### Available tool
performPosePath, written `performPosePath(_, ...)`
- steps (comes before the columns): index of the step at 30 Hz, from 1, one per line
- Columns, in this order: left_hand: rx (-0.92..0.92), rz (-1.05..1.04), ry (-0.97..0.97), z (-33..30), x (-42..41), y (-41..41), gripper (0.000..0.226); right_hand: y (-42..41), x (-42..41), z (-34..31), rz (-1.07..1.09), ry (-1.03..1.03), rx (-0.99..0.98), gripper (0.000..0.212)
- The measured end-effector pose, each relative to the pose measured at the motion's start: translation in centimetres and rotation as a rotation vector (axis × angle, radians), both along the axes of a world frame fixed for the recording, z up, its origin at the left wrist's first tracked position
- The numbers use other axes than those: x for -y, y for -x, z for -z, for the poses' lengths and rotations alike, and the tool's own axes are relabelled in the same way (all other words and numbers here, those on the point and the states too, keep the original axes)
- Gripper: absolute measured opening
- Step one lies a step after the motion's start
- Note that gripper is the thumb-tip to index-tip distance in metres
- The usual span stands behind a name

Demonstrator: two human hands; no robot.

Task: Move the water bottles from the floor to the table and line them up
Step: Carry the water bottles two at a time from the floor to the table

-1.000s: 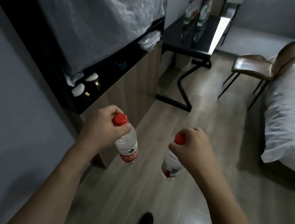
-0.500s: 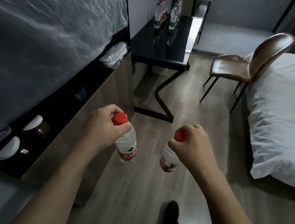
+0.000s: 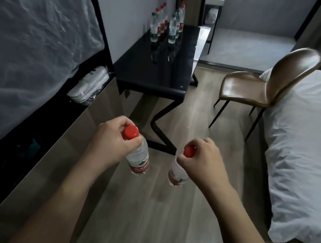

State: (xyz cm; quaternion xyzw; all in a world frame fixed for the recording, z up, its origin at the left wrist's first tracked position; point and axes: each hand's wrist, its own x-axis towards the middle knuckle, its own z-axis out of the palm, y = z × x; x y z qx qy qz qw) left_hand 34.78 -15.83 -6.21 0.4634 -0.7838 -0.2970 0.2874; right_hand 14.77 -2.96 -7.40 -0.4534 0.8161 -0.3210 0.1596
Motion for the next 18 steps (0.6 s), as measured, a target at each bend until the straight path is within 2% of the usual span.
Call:
performPosePath(12, 0.004, 0.104, -0.053, 1.0, 15.3, 16.7, 0.019, 16.2, 14.8, 1.9, 0.089, -0.079, -0.040, 0.016)
performPosePath(18, 0.108, 0.162, -0.018, 0.3, 24.8, 25.1, 0.025, 23.9, 24.1, 1.7, 0.125, -0.086, -0.039, 0.017)
